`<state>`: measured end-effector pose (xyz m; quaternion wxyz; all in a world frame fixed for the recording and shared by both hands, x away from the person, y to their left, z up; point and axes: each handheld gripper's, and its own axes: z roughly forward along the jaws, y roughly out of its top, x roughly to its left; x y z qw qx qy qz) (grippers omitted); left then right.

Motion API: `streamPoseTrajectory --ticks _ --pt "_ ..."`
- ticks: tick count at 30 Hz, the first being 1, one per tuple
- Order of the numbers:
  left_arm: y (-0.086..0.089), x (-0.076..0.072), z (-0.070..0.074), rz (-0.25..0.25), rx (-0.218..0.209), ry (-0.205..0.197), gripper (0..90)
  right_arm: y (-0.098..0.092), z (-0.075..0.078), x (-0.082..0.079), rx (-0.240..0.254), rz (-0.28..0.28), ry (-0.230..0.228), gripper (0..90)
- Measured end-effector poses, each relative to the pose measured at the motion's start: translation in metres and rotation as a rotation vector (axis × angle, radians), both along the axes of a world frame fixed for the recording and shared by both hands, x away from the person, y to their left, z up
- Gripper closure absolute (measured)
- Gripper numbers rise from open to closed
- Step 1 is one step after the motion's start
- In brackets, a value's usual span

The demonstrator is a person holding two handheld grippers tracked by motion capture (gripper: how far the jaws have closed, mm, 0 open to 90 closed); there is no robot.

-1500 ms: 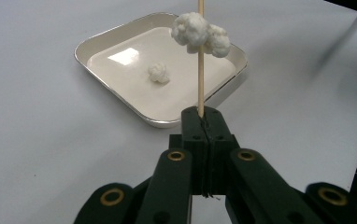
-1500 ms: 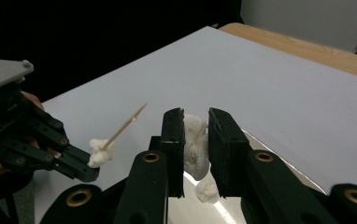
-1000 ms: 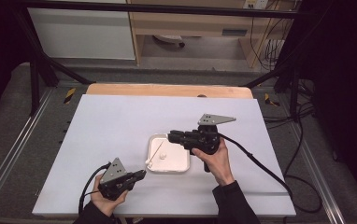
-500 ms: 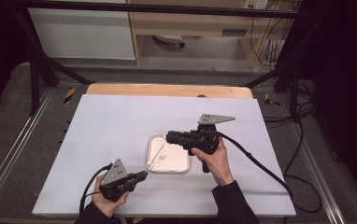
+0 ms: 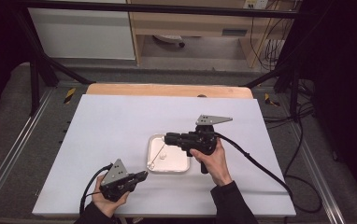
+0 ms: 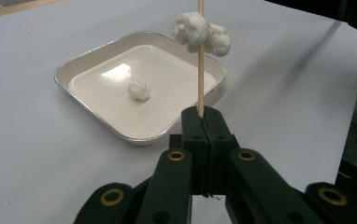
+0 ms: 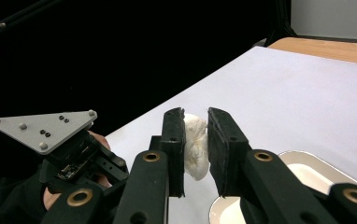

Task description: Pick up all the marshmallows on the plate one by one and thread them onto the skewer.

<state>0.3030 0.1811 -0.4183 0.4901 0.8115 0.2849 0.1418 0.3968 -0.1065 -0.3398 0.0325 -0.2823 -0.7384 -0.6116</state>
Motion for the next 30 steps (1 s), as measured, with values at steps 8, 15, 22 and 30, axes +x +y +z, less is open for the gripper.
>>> streamPoseTrajectory --ticks 8,15,22,30 --pt "-0.001 0.0 -0.001 0.001 0.008 0.01 89.0 0.003 -0.003 -0.001 0.004 0.015 0.014 77.8" --pt "-0.001 0.001 -0.003 0.007 0.006 0.022 89.1 0.006 -0.007 -0.003 -0.003 0.019 0.019 78.9" --pt "-0.002 0.001 -0.003 0.011 -0.001 0.031 89.1 0.01 -0.012 -0.005 -0.008 0.015 0.015 79.6" --pt "-0.001 0.001 -0.004 0.019 -0.001 0.026 89.1 0.014 -0.017 -0.006 -0.015 0.025 0.02 80.1"
